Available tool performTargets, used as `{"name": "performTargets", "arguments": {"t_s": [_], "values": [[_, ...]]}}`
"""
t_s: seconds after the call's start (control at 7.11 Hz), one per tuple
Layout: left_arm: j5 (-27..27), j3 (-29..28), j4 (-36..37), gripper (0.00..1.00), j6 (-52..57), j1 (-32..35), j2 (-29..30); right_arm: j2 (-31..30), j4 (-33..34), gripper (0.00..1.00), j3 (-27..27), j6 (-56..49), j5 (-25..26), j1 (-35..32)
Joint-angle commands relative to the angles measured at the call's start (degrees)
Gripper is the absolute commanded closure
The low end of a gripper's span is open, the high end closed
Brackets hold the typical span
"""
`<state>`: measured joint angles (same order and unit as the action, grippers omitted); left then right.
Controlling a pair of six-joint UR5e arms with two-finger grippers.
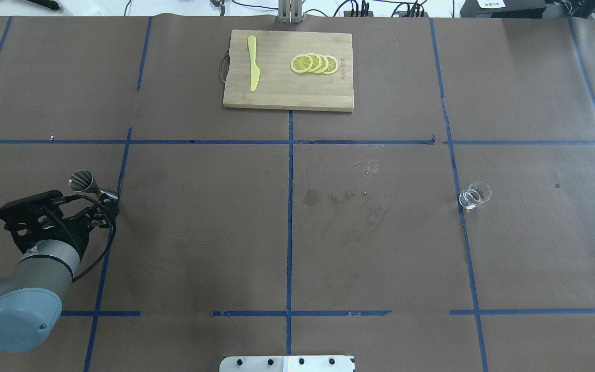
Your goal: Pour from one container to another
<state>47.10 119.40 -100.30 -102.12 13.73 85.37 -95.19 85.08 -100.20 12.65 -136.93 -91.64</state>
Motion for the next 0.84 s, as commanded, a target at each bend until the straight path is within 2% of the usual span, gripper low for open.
{"name": "performTargets", "arguments": {"t_s": [0.0, 0.14, 0.7], "values": [[-3.76, -4.68, 0.02, 0.01, -2.89, -0.11, 2.42, 0.01, 0.00, 0.00, 0.09, 0.00, 0.00, 0.06], [-4.73, -7.57, 0.11, 0.01, -3.43, -0.11, 5.05, 0.09, 0.00, 0.00, 0.09, -0.09, 0.00, 0.06], [-9.57, -11.29, 0.20, 0.02, -4.31, -0.11, 5.60, 0.01, 0.09, 0.00, 0.27, 0.00, 0.00, 0.06]]}}
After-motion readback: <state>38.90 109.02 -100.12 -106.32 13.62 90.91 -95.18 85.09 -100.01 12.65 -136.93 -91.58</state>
